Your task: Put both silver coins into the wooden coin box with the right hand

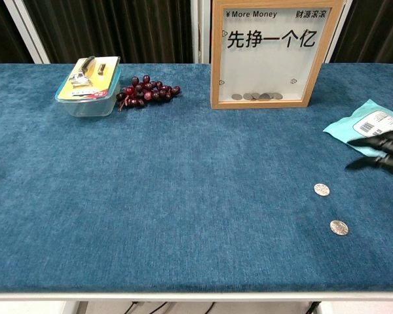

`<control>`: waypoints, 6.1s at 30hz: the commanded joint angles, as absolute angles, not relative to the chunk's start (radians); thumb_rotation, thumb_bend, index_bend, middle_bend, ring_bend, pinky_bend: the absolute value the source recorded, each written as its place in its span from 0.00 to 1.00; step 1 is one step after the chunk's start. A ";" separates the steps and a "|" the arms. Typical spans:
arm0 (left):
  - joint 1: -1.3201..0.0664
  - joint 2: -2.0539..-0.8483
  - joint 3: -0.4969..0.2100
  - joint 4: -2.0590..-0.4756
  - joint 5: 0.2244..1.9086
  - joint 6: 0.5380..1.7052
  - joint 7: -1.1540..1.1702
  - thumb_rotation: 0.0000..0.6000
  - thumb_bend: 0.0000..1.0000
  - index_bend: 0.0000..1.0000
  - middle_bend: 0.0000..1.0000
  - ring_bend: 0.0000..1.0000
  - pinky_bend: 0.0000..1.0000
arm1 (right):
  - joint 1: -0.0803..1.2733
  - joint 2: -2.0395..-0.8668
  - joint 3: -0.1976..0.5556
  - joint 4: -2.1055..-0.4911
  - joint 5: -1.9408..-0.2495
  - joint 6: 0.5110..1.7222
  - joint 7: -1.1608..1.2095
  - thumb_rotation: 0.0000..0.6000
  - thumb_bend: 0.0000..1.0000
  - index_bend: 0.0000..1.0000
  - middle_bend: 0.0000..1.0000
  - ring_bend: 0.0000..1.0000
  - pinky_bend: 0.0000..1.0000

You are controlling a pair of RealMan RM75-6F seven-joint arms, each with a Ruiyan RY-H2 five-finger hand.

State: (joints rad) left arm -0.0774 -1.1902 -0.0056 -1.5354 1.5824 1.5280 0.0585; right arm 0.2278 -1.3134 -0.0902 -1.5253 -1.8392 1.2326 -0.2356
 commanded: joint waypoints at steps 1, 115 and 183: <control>-0.077 -1.193 -0.006 -1.531 1.580 1.526 0.054 1.00 0.01 0.00 0.00 0.00 0.00 | 0.231 -1.321 -0.101 -1.522 -1.826 1.226 -0.208 1.00 0.18 0.20 0.00 0.00 0.00; -0.074 -1.196 0.008 -1.475 1.583 1.522 -0.014 1.00 0.01 0.00 0.00 0.00 0.00 | 0.230 -1.577 -0.162 -1.199 -1.786 1.342 -0.111 1.00 0.35 0.50 0.00 0.00 0.00; -0.084 -1.188 0.022 -1.488 1.633 1.532 -0.040 1.00 0.01 0.00 0.00 0.00 0.00 | 0.598 -1.156 0.407 -1.717 -1.228 1.143 -0.256 1.00 0.44 0.77 0.01 0.00 0.00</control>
